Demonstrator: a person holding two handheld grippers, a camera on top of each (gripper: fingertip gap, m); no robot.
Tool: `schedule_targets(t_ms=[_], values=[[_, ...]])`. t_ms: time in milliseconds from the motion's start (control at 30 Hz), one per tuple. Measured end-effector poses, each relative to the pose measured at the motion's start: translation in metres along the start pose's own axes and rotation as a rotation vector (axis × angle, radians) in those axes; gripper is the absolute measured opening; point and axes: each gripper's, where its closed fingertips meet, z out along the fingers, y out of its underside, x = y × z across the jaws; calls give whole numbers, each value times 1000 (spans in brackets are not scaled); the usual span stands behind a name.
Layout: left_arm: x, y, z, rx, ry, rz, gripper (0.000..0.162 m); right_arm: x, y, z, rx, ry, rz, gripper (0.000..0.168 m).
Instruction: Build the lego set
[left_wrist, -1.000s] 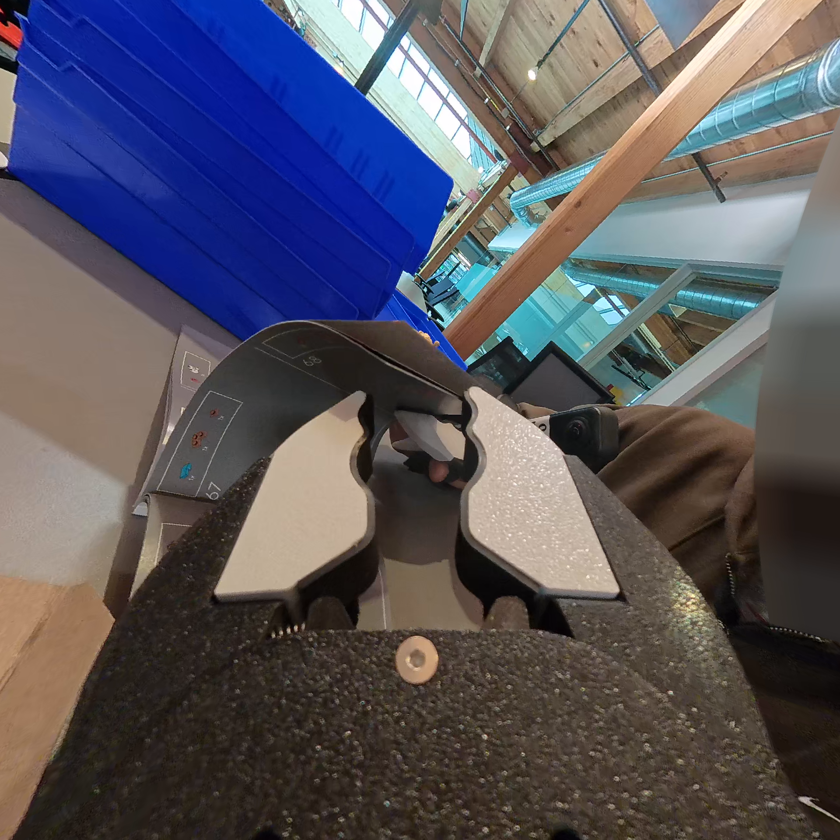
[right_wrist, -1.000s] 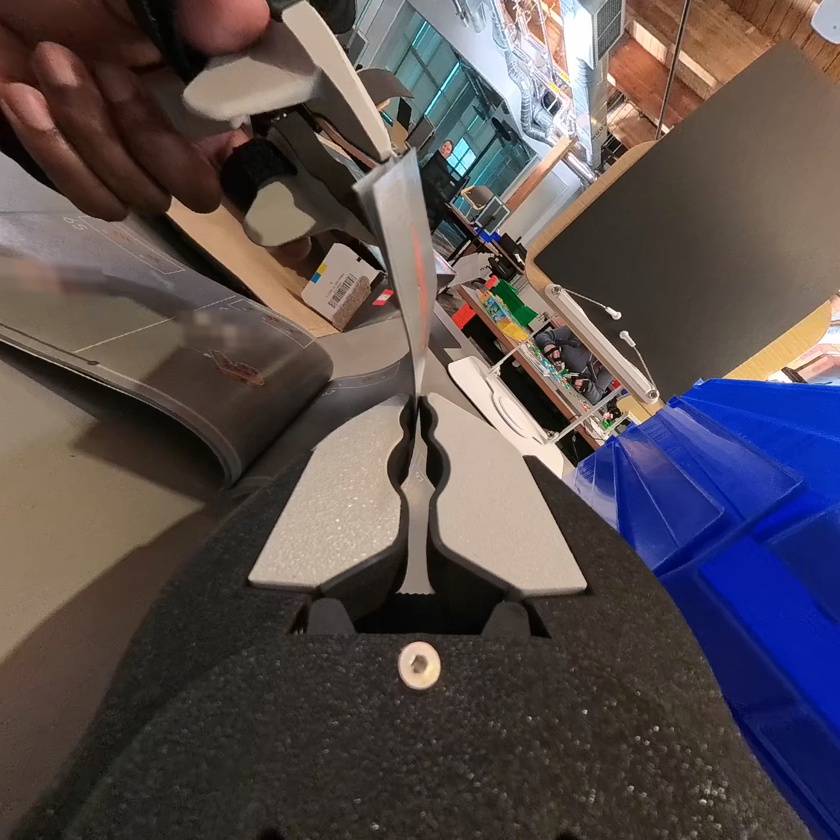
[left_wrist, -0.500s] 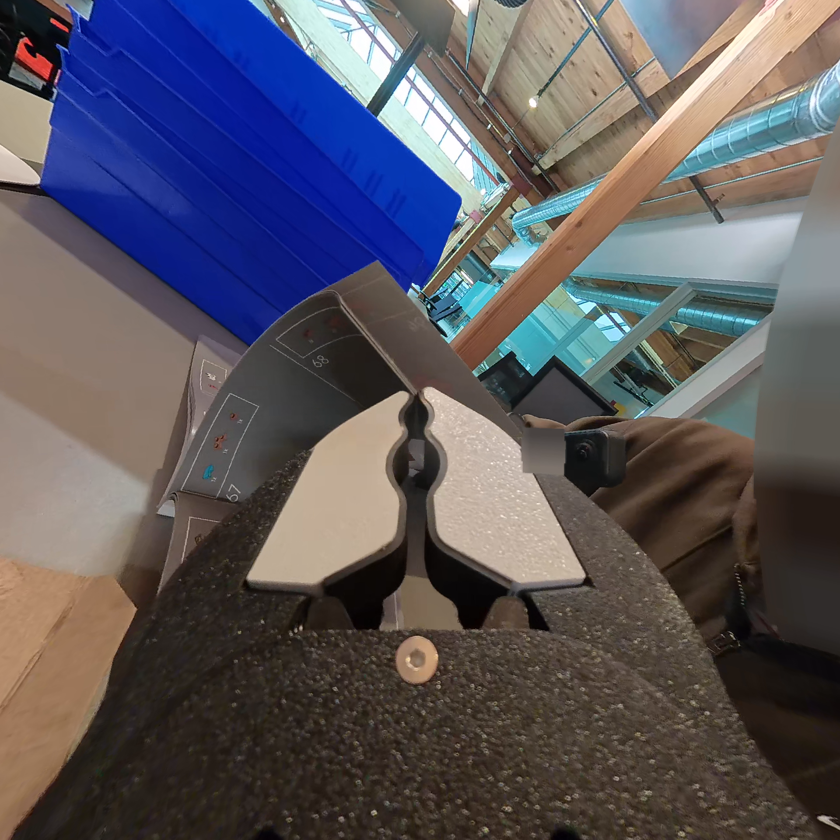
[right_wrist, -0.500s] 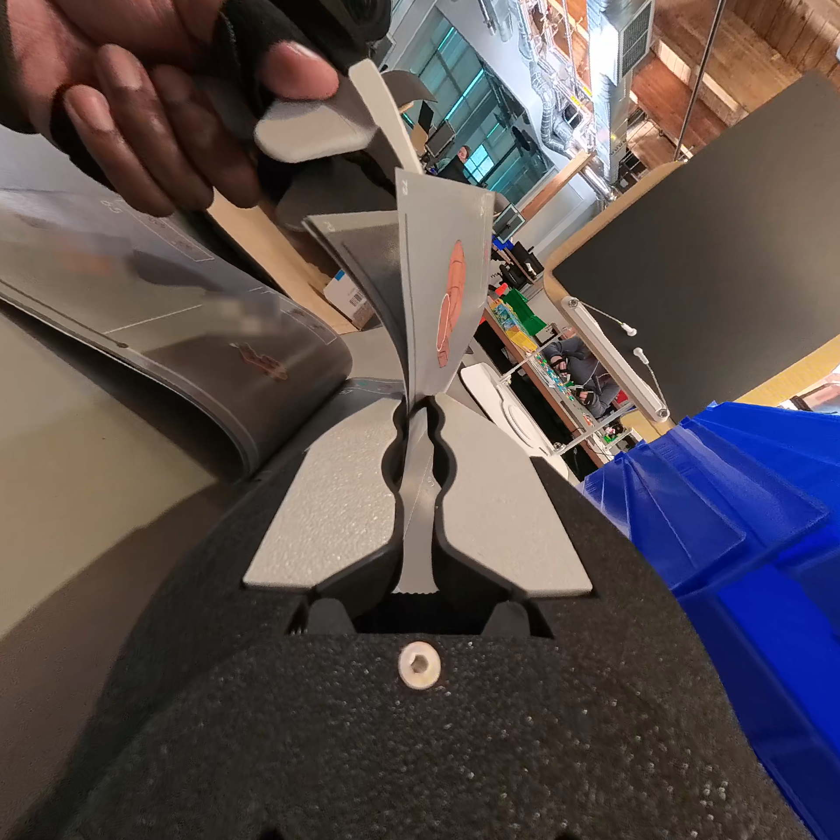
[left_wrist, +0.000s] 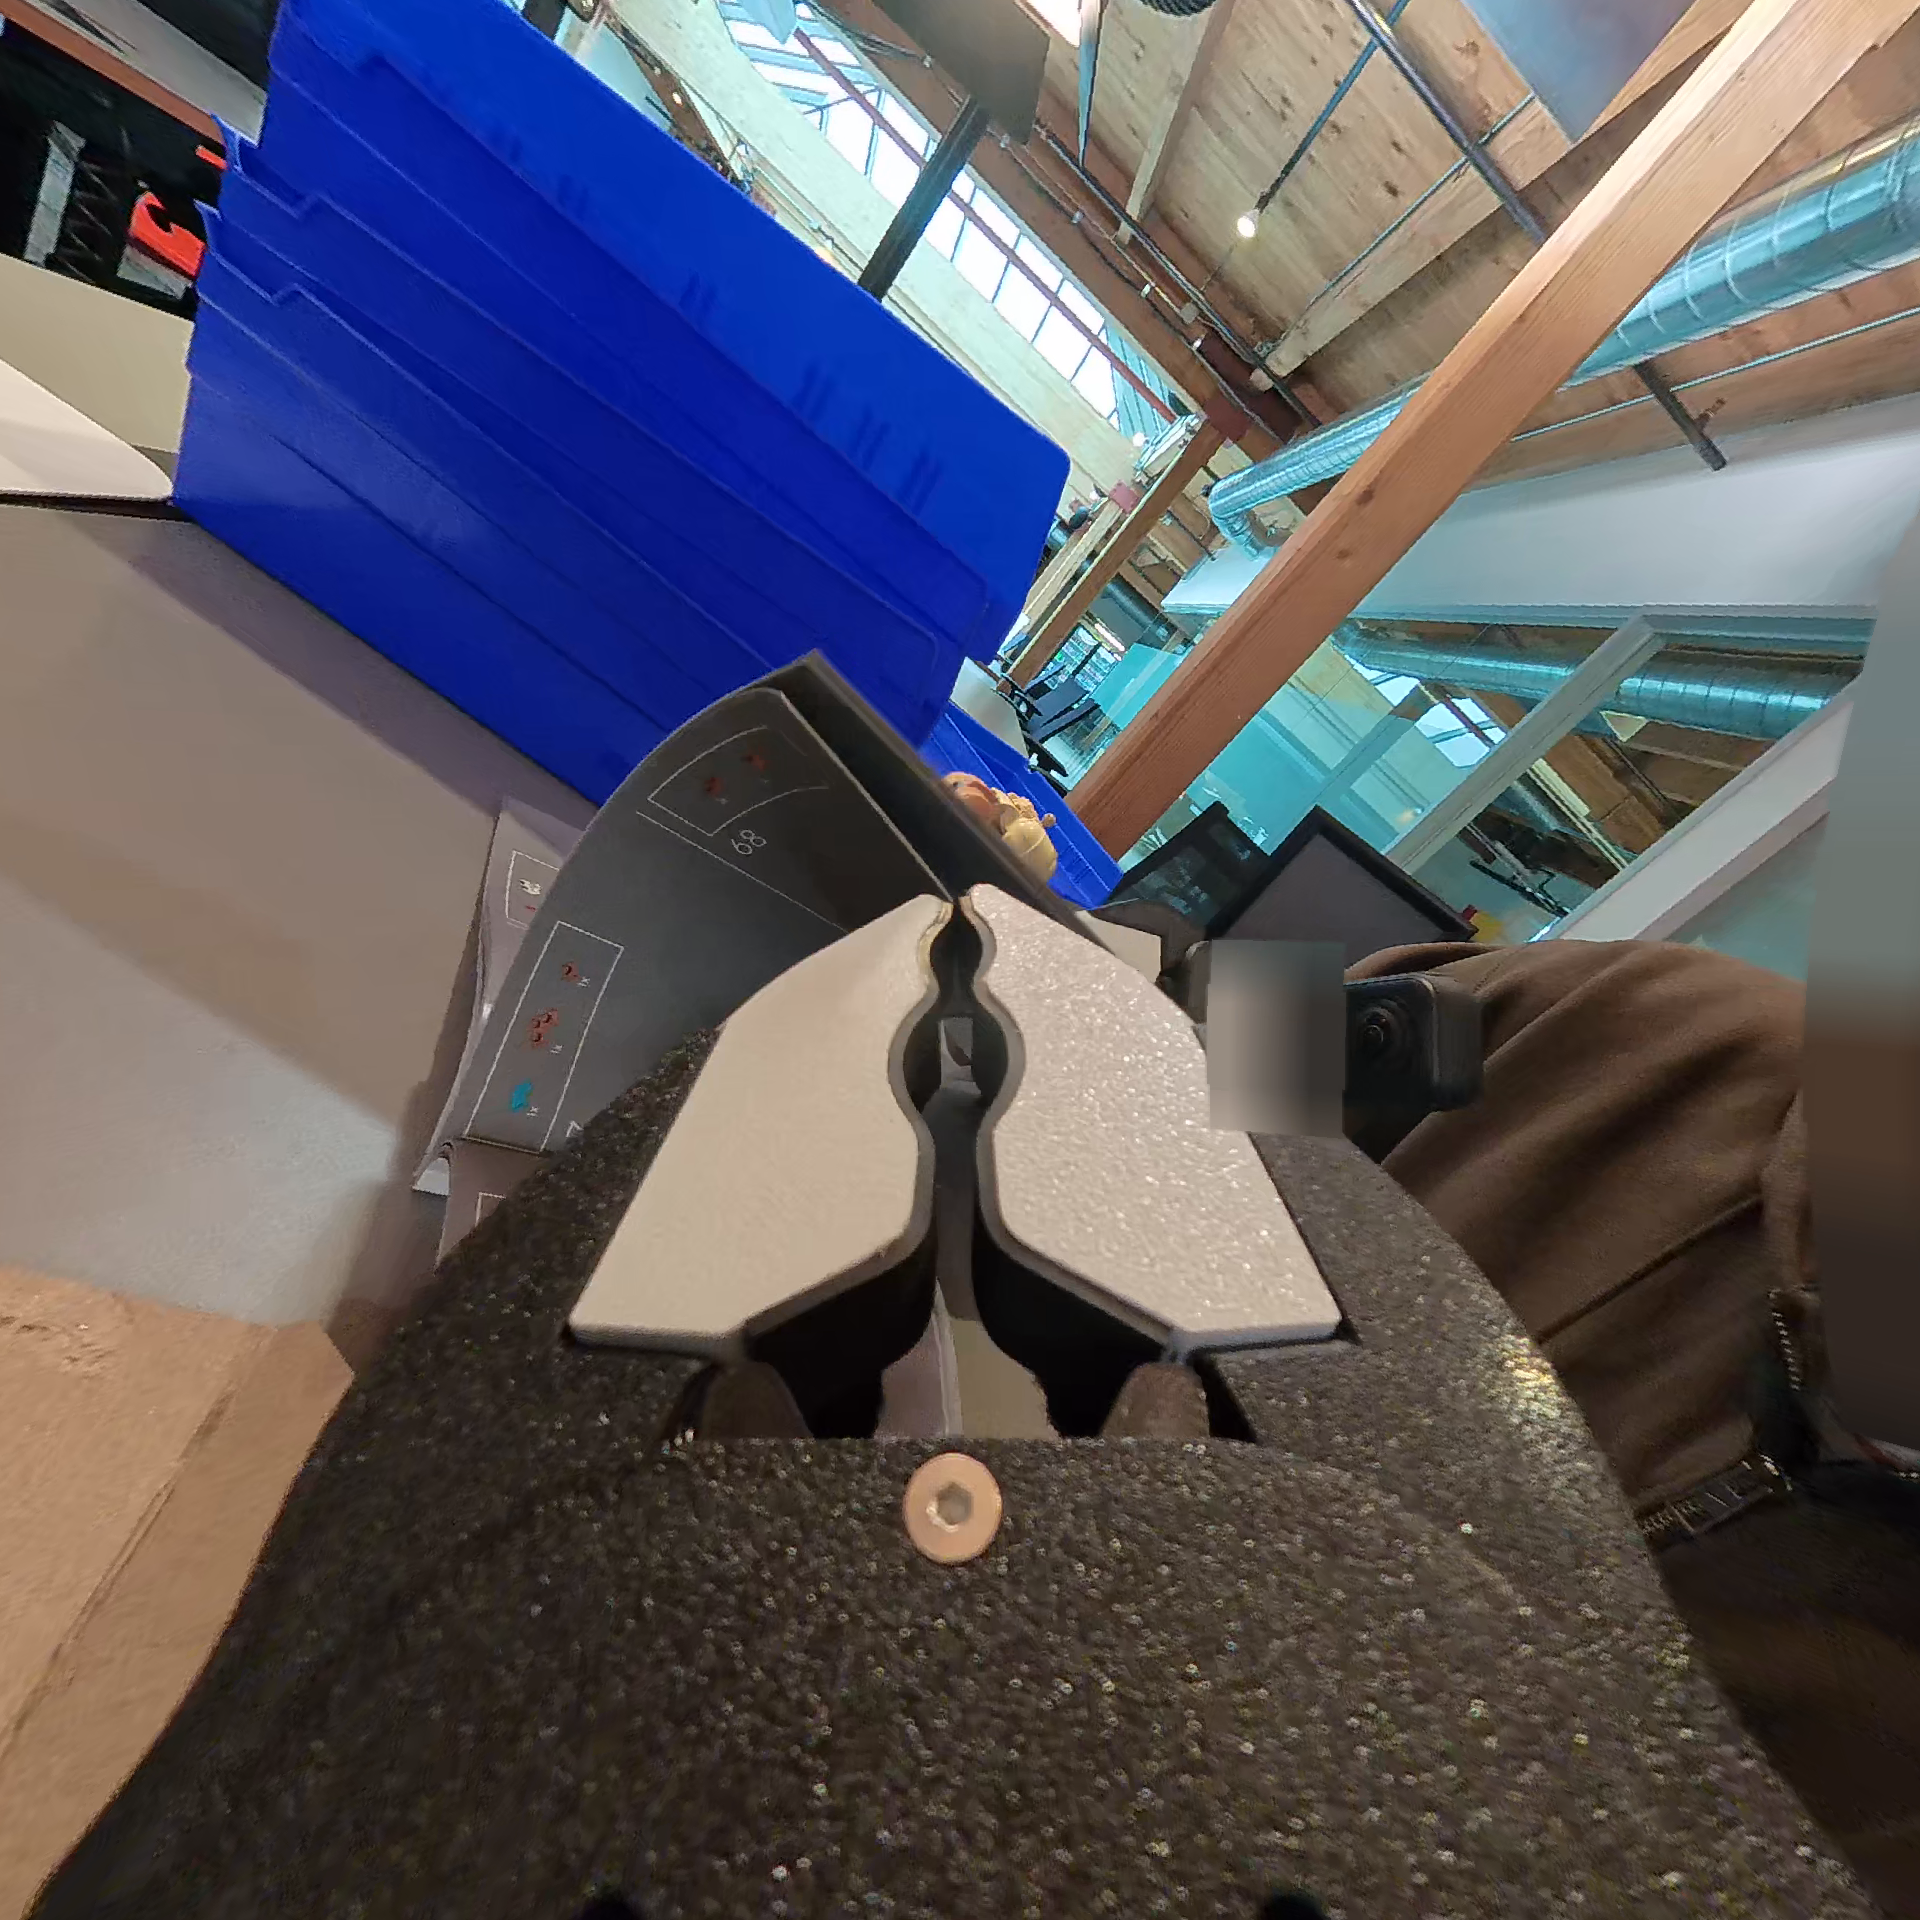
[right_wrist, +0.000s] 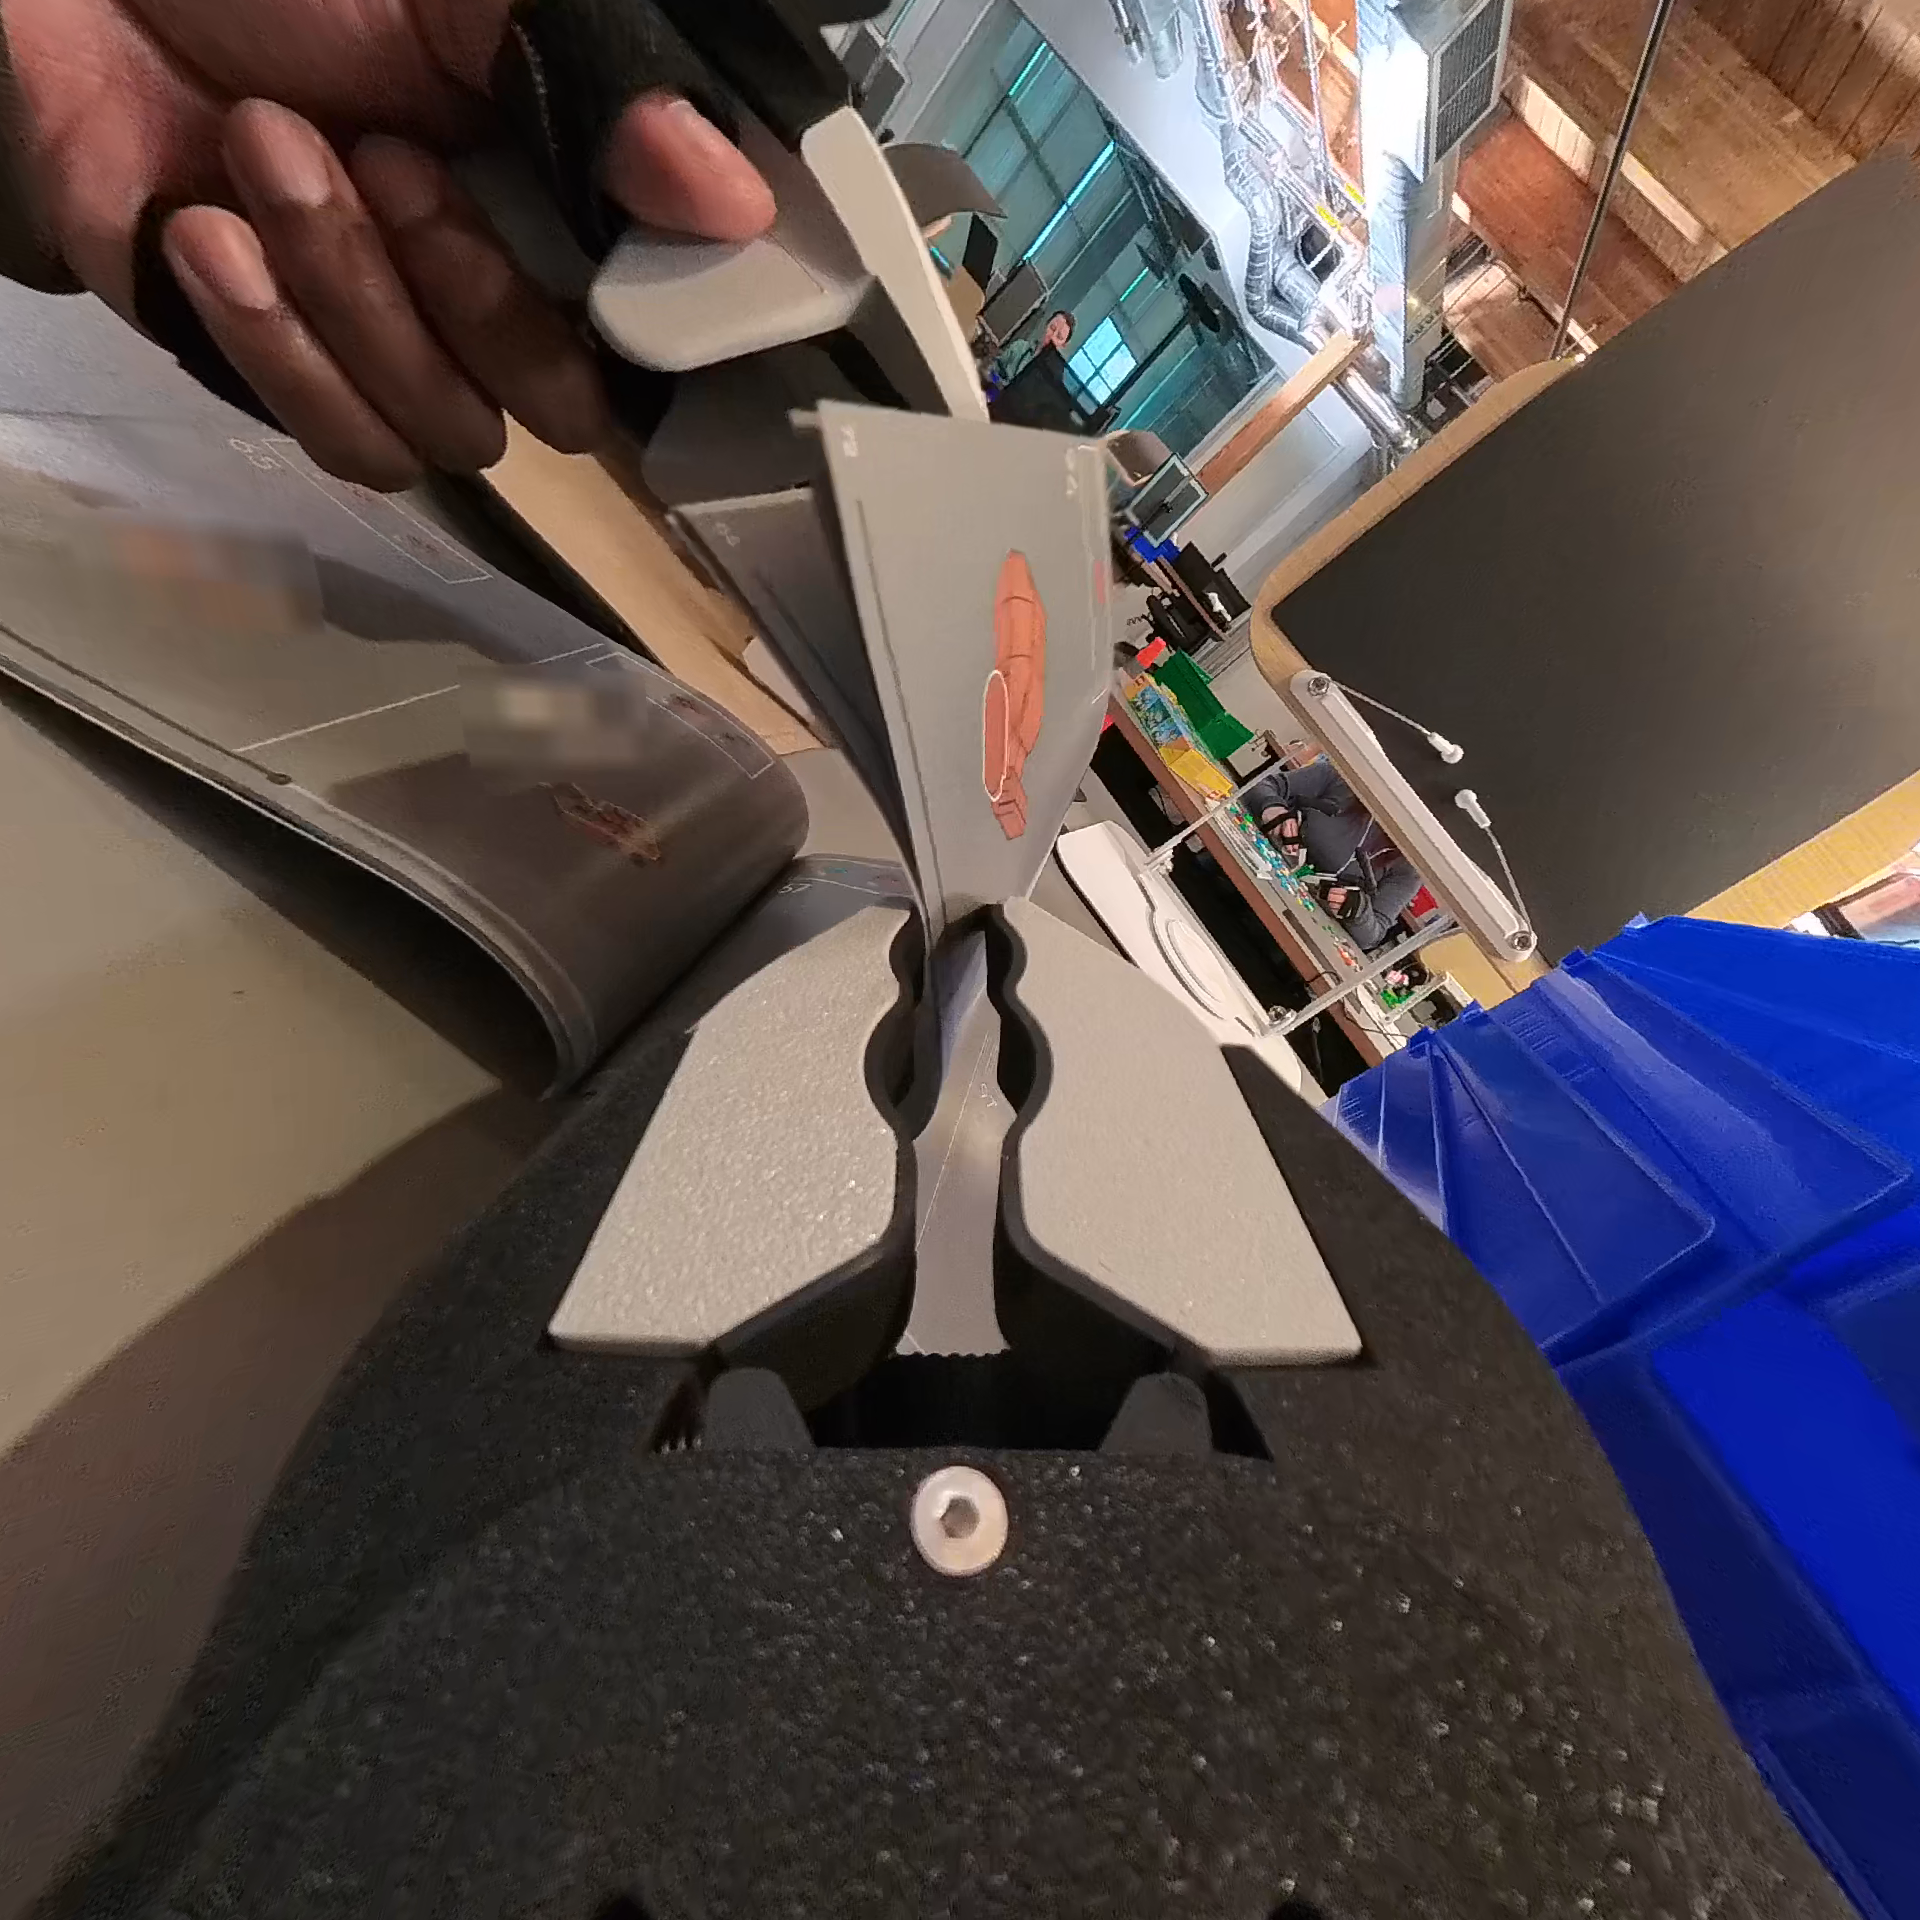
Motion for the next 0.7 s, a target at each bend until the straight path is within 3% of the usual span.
schedule_targets(t_ms=[167,467,700], values=[[-3,1,0,-12,-23,22,0,1,4,2,-17,-17,44,21],[-7,-4,-2,18,-69,61,0,-10,-12,-4,64,-88,0,55],[-8,1,2,-8,-93,100,0,4,-25,-11,136,-57,45,54]])
